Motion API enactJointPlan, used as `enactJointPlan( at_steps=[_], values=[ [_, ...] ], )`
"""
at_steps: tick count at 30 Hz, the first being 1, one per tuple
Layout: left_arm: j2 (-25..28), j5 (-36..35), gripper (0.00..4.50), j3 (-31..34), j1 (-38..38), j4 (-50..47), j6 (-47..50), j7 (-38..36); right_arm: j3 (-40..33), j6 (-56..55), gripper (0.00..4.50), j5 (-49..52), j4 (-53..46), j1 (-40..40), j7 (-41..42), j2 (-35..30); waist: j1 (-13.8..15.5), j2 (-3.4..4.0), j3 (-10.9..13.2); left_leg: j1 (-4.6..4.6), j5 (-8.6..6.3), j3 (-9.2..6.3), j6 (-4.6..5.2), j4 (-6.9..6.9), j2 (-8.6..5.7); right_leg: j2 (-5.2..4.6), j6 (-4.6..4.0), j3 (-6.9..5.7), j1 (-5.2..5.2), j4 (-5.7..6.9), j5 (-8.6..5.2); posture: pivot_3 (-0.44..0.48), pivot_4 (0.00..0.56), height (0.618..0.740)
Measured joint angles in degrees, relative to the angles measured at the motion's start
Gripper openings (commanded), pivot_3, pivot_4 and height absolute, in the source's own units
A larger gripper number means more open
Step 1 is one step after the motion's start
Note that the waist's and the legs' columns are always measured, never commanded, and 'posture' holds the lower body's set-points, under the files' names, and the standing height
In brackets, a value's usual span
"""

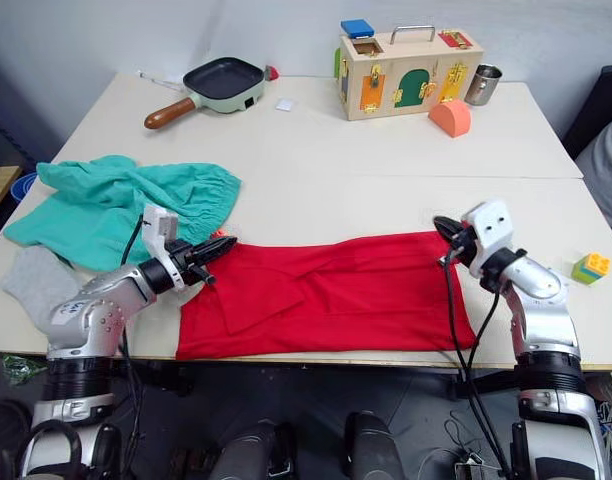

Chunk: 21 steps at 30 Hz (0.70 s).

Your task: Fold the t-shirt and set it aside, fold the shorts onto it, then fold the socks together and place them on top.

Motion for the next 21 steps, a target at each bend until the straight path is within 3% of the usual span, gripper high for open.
enactJointPlan(
  at_steps=[6, 14, 21],
  values=[
    [-1.5, 2.2, 0.00, -6.0, -0.6, -1.3, -2.0, -0.4, 7.9, 9.5, 0.03, -1.8, -10.0, 0.0, -4.2, 6.6, 0.3, 0.00, 0.0, -0.11, 0.00, -0.06, 0.00, 0.00, -0.08, -0.03, 0.00, -0.05, -0.04, 0.00, 0.00, 0.000, 0.150, 0.740],
    [-8.1, 10.0, 0.00, -12.3, -1.9, 7.6, -9.0, 4.7, 18.4, 12.5, 0.03, -10.4, -8.4, 0.0, -10.8, 14.1, 0.1, 0.00, 0.0, -0.21, 0.00, -0.02, 0.00, -0.02, -0.05, 0.03, 0.00, -0.05, -0.14, 0.00, 0.00, 0.000, 0.150, 0.740],
    [-9.3, 13.5, 0.00, -11.7, -3.4, 11.4, -12.9, 9.3, 14.1, 7.1, 0.03, -12.8, -1.8, 0.9, -15.7, 13.6, 0.1, -0.01, 0.0, -0.17, 0.00, -0.03, 0.02, -0.02, -0.07, 0.00, 0.00, -0.07, -0.09, 0.00, 0.00, 0.000, 0.150, 0.740]
  ],
)
